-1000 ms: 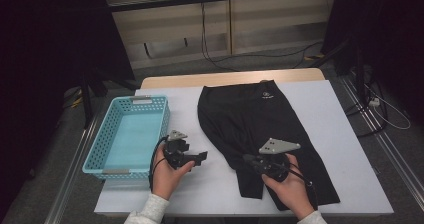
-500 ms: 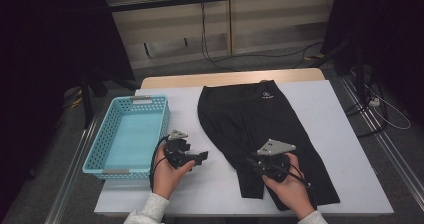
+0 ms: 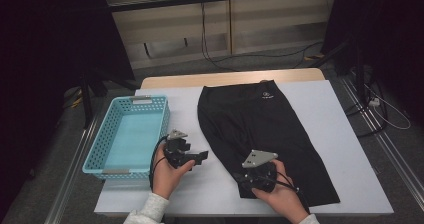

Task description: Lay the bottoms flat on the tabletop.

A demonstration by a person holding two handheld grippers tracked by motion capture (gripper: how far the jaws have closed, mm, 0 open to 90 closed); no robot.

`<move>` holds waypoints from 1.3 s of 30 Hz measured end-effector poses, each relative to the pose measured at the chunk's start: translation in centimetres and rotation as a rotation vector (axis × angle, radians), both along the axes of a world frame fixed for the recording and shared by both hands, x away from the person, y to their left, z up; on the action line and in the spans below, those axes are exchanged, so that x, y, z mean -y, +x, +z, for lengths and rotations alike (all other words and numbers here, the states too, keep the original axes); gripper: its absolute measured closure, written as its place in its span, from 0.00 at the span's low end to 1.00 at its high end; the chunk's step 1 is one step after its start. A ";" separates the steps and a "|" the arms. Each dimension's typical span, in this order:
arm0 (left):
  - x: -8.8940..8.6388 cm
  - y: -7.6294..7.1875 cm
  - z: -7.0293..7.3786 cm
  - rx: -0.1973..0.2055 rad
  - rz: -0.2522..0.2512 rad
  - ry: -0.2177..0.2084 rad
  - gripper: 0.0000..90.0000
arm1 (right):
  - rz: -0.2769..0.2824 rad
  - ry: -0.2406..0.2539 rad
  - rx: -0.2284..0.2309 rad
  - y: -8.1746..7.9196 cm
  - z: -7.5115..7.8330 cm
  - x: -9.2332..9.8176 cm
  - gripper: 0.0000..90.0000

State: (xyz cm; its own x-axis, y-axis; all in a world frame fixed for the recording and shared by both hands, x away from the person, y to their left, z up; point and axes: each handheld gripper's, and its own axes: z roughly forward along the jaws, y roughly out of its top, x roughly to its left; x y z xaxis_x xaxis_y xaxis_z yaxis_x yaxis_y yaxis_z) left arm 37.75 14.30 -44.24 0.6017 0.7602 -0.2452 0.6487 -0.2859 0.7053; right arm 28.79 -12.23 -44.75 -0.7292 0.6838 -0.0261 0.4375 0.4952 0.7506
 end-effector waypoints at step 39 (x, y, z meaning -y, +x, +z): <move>-0.2 0.5 0.1 -0.004 0.019 0.019 0.25 | 0.097 0.180 -0.059 -0.5 0.8 -4.1 0.76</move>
